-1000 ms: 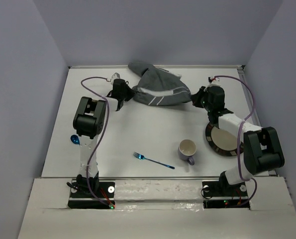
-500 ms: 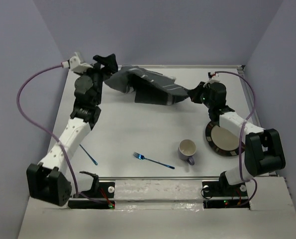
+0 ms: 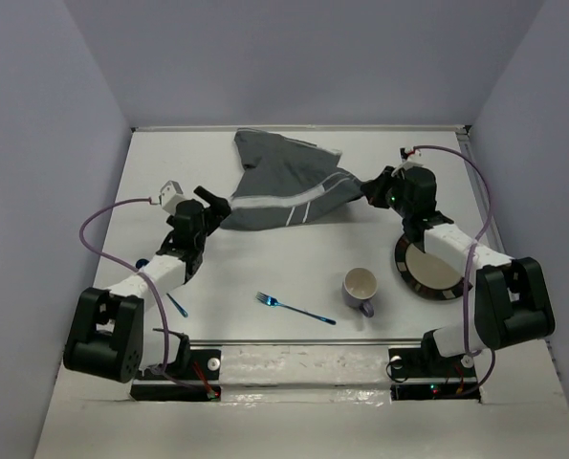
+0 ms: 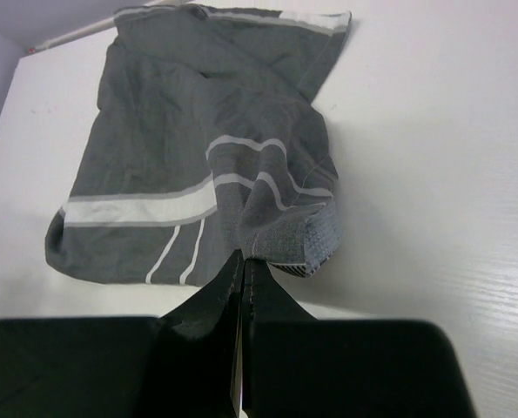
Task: Set the dinner table for one person
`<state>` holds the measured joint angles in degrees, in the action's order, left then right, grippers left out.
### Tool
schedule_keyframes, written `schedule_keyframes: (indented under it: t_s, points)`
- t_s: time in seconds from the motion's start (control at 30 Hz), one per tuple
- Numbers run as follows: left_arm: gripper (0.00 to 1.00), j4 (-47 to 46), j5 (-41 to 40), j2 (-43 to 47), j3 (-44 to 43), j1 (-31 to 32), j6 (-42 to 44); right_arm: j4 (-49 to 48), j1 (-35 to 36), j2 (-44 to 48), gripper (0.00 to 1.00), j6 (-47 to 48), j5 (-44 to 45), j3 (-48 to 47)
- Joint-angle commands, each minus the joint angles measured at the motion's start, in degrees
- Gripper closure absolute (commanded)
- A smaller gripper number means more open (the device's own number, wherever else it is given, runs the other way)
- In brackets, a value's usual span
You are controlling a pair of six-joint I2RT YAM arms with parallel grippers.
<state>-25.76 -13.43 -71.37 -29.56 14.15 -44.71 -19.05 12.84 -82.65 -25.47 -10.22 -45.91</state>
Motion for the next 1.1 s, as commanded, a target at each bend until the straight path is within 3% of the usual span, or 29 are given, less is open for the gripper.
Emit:
schedule_keyframes:
  t_s: [0.0, 0.3, 0.53, 0.8, 1.03, 1.07]
  points:
    - [0.11, -8.5, 0.5, -3.2, 0.7, 0.0, -7.1, -0.8, 0.4, 2.4, 1.0, 0.7, 0.9, 1.2]
    - [0.29, -10.2, 0.7, -15.5, -0.2, -2.1, -12.7, 0.2, 0.4, 3.0, 1.0, 1.8, 2.2, 1.1]
    - [0.31, -11.0, 1.3, -16.8, 0.6, -2.2, -14.4, -0.1, 0.4, 1.9, 1.0, 1.1, 1.3, 0.6]
    - [0.52, -11.2, 2.2, -19.9, -2.3, -2.2, -14.6, -0.2, 0.4, 2.1, 1.0, 1.0, 1.7, 0.8]
    - [0.54, -10.7, 2.4, -21.3, -3.7, -2.2, -14.3, -0.3, 0.4, 2.5, 1.0, 0.7, 1.5, 0.8]
    - [0.59, -10.6, 2.3, -21.4, -4.2, -2.1, -14.4, -0.3, 0.4, 2.7, 1.0, 0.6, 1.5, 0.8]
